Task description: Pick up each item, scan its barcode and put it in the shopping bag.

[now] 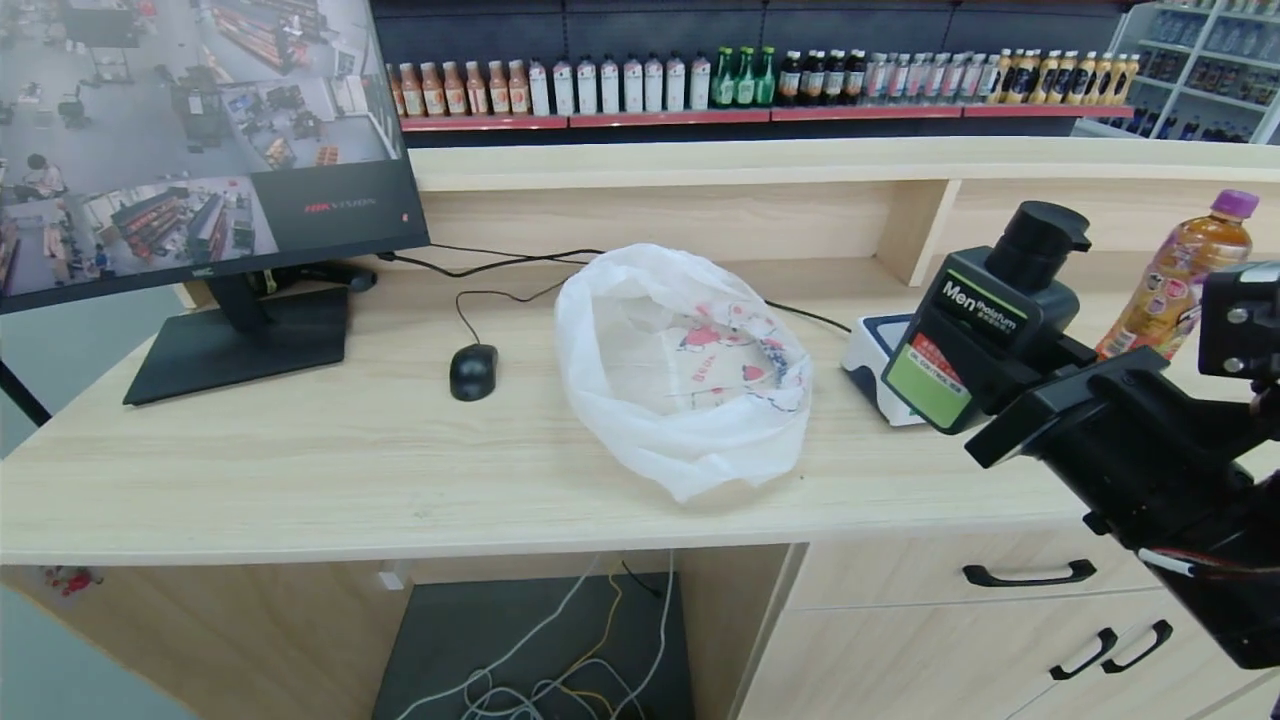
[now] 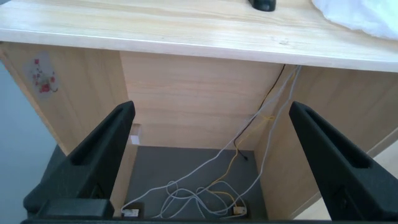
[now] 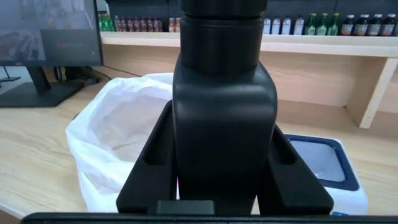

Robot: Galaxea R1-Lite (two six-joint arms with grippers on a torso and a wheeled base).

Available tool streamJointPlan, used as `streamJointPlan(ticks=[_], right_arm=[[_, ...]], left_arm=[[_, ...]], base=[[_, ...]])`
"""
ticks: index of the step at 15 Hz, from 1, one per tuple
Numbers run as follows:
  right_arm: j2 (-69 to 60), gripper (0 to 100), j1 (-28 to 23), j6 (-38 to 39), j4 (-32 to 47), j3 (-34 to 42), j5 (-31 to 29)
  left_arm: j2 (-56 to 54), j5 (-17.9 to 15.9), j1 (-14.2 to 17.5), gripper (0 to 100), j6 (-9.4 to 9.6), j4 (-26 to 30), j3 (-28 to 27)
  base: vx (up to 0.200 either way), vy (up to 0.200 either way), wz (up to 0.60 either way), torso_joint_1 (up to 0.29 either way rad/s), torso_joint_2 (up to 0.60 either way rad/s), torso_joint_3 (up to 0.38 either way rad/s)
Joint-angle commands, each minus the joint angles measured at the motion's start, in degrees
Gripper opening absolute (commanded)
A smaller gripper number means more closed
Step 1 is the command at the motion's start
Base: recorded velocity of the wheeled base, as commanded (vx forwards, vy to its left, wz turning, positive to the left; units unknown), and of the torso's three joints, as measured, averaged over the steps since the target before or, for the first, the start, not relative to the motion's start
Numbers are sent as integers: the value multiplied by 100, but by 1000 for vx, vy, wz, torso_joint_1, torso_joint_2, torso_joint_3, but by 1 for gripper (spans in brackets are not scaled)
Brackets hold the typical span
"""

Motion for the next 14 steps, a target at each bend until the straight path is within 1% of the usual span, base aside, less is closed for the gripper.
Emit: streamJointPlan(ticks=[1,4,8,9,12,14], right_arm=[[-11,0,6,-2,-12,-1,1],[7,0,-3,-11,-12,-80,1],[77,0,15,-28,-12,-133,1],[138,0,103,-37,-12,-124,1],[516,0,173,-46,-12,-616,1],[842,0,393,-55,-12,-1029,-25]], left_arm=[[-2,3,1,100,2,0,0],[-2,3,1,100,11,0,0],[-2,3,1,100,20,0,0],[-2,3,1,100,20,0,0],[-2,3,1,100,20,0,0],[-2,3,1,100,20,0,0]], base=[[0,200,0,2,2,-7],[0,200,0,1,2,4],[0,0,0,0,0,0],[0,0,0,0,0,0],[0,0,0,0,0,0],[0,0,0,0,0,0]])
